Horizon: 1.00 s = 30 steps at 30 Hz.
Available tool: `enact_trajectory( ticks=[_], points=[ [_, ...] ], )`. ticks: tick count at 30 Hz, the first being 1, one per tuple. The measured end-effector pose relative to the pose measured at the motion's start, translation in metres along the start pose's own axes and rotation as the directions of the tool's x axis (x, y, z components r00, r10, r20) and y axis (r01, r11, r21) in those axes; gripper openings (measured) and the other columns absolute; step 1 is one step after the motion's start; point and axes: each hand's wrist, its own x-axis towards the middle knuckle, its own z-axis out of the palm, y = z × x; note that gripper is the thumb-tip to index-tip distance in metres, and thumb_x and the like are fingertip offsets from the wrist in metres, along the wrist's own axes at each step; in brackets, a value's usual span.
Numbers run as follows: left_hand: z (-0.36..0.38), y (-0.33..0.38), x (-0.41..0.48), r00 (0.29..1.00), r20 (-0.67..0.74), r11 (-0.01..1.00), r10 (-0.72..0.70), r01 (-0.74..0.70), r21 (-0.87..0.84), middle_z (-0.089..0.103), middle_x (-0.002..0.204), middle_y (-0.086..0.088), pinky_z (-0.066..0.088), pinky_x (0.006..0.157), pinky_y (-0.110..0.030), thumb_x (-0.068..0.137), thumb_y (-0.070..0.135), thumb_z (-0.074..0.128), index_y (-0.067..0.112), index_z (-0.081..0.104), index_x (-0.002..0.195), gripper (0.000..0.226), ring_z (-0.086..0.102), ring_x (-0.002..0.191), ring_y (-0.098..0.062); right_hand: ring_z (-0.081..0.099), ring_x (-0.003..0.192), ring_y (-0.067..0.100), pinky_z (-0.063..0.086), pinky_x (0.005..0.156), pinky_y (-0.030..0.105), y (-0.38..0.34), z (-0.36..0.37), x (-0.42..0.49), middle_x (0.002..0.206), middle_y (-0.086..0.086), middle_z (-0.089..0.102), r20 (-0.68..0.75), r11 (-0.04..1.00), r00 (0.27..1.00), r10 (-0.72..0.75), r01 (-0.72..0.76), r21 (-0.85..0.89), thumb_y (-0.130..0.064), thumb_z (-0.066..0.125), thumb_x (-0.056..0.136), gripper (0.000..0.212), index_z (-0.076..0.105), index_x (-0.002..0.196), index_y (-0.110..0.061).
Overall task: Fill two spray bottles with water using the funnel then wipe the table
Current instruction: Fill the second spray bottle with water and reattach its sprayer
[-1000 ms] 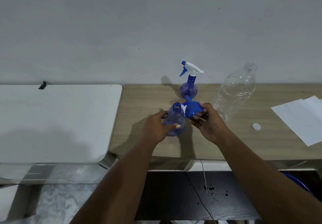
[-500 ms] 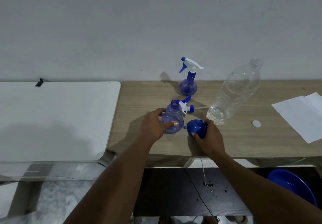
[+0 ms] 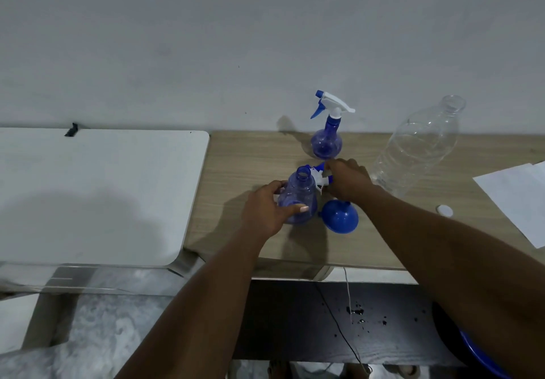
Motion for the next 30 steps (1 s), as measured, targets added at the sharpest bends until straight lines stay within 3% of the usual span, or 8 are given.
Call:
enact_trajectory(
  ticks=[2,7,10,13,18,21,25,30],
  points=[
    [0.0,-0.001,0.0,1.0,-0.005,1.0,-0.001,0.001,-0.001,0.067,0.11,0.012,0.058,0.088,-0.04,0.057,0.052,0.09,0.03,0.065,0.122,0.074,0.069,0.09,-0.013,0.052,0.114,0.03,0.039,0.095,0.042,0.003,0.006,0.007,0.123,0.007,0.059,0.049,0.991,0.997,-0.064,0.069,-0.111,-0.028,0.066,0.083,0.043,0.054,0.123,-0.02],
    [0.0,-0.001,0.001,1.0,0.009,1.0,-0.002,0.002,-0.008,0.065,0.114,0.012,0.058,0.089,-0.04,0.058,0.051,0.09,0.03,0.062,0.126,0.076,0.068,0.095,-0.014,0.055,0.11,0.031,0.041,0.09,0.041,0.002,0.014,0.015,0.117,0.007,0.061,-0.009,0.97,0.989,-0.149,0.144,-0.197,-0.028,0.068,0.082,0.038,0.054,0.116,-0.018],
    [0.0,-0.002,0.001,1.0,0.017,1.0,-0.004,0.004,0.001,0.065,0.115,0.012,0.058,0.089,-0.041,0.057,0.055,0.089,0.031,0.061,0.128,0.079,0.068,0.095,-0.013,0.059,0.092,0.026,0.049,0.08,0.039,0.0,0.009,0.022,0.105,0.005,0.063,0.042,0.991,0.992,-0.119,0.122,-0.055,-0.026,0.069,0.081,0.028,0.054,0.103,-0.019],
    [0.0,-0.001,0.0,1.0,0.01,1.0,0.005,-0.005,-0.011,0.066,0.113,0.012,0.058,0.089,-0.041,0.057,0.054,0.089,0.031,0.063,0.126,0.077,0.068,0.093,-0.012,0.061,0.086,0.026,0.052,0.077,0.04,-0.002,0.003,0.023,0.105,0.01,0.066,-0.022,0.982,0.991,-0.133,0.135,0.128,-0.024,0.058,0.092,0.017,0.059,0.106,-0.017],
    [-0.001,0.001,0.0,1.0,0.019,1.0,-0.012,0.012,0.0,0.067,0.113,0.011,0.058,0.088,-0.04,0.057,0.055,0.089,0.03,0.063,0.125,0.076,0.068,0.093,-0.012,0.057,0.113,0.033,0.049,0.092,0.042,-0.004,-0.028,0.019,0.13,0.012,0.058,-0.242,0.937,0.938,-0.248,0.296,0.186,-0.008,0.057,0.091,0.045,0.053,0.136,-0.015],
    [-0.002,0.002,0.0,1.0,0.019,1.0,-0.024,0.024,0.018,0.067,0.115,0.012,0.058,0.088,-0.04,0.056,0.058,0.088,0.03,0.063,0.124,0.078,0.068,0.092,-0.012,0.059,0.095,0.026,0.047,0.083,0.035,-0.01,-0.059,0.006,0.114,0.009,0.062,-0.323,0.887,0.917,-0.235,0.338,0.316,-0.003,0.059,0.089,0.052,0.052,0.139,-0.018],
    [-0.002,0.004,0.0,0.999,0.03,0.999,-0.043,0.043,0.016,0.067,0.111,0.015,0.057,0.088,-0.041,0.053,0.061,0.087,0.032,0.064,0.118,0.075,0.068,0.091,-0.012,0.066,0.083,0.027,0.06,0.08,0.039,-0.02,-0.093,-0.024,0.092,-0.006,0.06,-0.411,0.783,0.884,-0.223,0.414,0.465,-0.002,0.061,0.092,0.055,0.048,0.142,-0.023],
    [-0.001,0.001,0.001,0.998,0.031,0.999,-0.047,0.047,0.016,0.066,0.106,0.015,0.057,0.089,-0.043,0.059,0.051,0.09,0.031,0.064,0.116,0.066,0.069,0.091,-0.014,0.072,0.075,0.023,0.063,0.071,0.038,-0.033,-0.124,-0.055,0.097,-0.002,0.06,-0.495,0.669,0.843,-0.211,0.494,0.556,-0.003,0.062,0.09,0.058,0.045,0.14,-0.027]
  ],
)
